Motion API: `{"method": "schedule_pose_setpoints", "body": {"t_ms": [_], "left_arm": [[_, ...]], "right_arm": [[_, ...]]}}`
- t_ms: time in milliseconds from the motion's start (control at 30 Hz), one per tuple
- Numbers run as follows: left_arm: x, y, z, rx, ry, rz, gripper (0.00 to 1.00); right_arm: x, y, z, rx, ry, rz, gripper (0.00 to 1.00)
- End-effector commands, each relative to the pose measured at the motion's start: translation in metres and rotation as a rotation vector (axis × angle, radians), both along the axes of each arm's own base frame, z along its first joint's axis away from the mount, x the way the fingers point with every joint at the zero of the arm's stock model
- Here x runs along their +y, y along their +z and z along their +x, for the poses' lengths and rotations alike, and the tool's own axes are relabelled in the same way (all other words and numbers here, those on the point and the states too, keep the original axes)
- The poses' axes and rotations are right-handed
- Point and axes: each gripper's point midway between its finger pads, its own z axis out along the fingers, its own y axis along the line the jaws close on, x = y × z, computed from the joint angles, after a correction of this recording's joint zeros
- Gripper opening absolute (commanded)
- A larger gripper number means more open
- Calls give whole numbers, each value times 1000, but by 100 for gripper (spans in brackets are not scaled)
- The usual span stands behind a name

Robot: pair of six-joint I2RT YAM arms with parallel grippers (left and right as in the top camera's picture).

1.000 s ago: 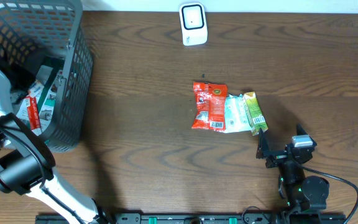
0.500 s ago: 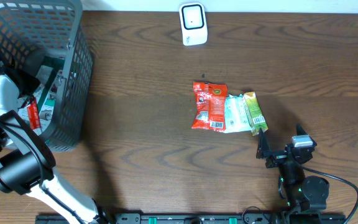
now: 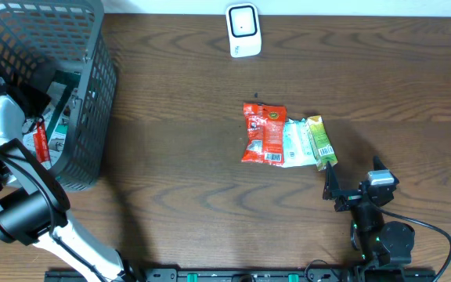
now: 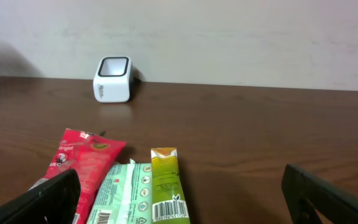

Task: Scan the item barcode
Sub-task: 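Grasp the orange Kleenex tissue pack in the basket with the left gripper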

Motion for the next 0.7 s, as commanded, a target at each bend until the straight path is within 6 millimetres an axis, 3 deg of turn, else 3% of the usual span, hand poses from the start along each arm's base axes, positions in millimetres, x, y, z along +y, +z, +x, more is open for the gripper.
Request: {"method": "schedule_pose_setpoints", "body": {"t_ms": [0,267,433,533,567,667], "left_arm": [[4,-12,-7,28,35,-6,51],[1,-34,-12,38,31,-8,50],[-3,-35,-10,30,19,-26,36],[-5,-35,-9,24,12,-38,34],[-6,-36,-10,28,12,-41,35],[-9,-39,-15,48,13,-53,51]], "right_arm": [[-3,0,0,2,-14,13,99],[-3,0,0,2,-14,13,99],[-3,0,0,1,-14,13,99],[-3,0,0,2,-14,13,99],[-3,0,0,1,-14,13,99],[-3,0,0,2,-14,13,99]]}}
